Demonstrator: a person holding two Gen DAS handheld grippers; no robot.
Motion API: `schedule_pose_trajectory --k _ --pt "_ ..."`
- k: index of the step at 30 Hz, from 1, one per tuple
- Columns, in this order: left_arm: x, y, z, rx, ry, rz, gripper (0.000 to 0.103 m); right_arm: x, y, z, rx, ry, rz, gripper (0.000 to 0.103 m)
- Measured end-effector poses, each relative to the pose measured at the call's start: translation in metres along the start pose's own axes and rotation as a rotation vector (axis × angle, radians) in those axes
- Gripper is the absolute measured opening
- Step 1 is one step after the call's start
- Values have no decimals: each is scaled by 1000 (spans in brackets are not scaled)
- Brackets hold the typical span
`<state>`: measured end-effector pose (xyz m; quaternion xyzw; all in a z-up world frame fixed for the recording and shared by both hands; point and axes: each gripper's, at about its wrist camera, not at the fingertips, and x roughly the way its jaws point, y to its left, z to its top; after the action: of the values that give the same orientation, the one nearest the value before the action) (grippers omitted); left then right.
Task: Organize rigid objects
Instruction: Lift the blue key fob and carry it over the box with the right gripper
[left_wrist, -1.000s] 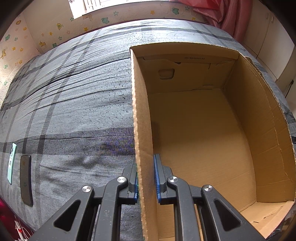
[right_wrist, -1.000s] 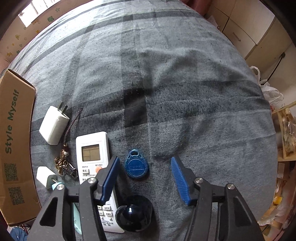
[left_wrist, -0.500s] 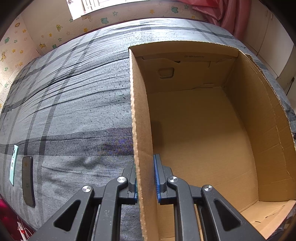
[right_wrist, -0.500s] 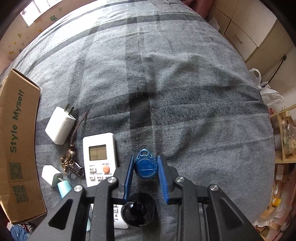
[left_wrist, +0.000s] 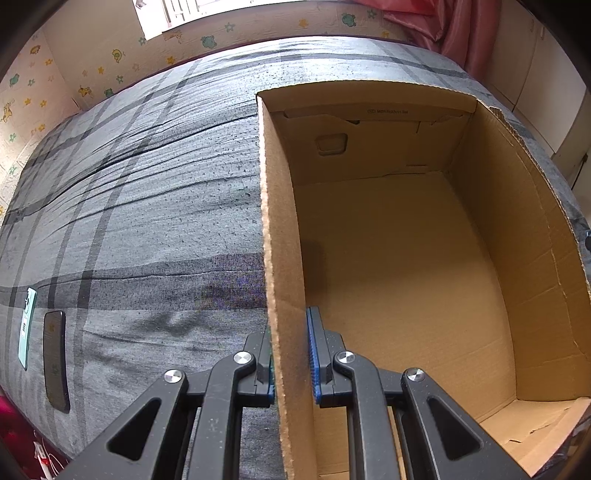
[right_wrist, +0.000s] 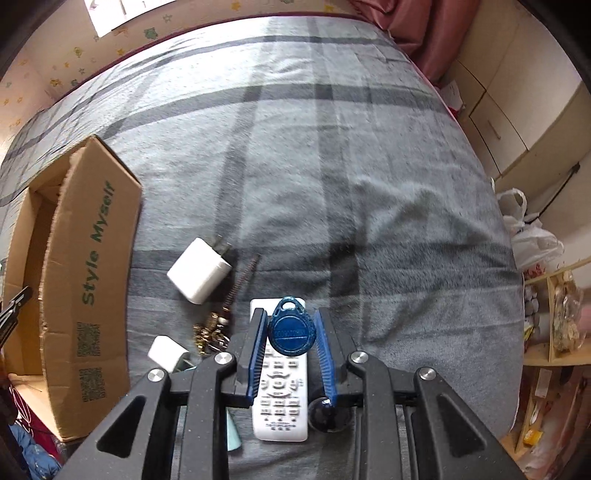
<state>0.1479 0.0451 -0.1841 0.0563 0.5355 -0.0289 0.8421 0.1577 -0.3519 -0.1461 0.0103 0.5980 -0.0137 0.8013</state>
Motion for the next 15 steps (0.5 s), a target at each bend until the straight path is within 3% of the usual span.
schedule_pose_trajectory --k 15 --pt "1 2 0 -3 2 -3 14 -40 77 27 -141 -78 66 27"
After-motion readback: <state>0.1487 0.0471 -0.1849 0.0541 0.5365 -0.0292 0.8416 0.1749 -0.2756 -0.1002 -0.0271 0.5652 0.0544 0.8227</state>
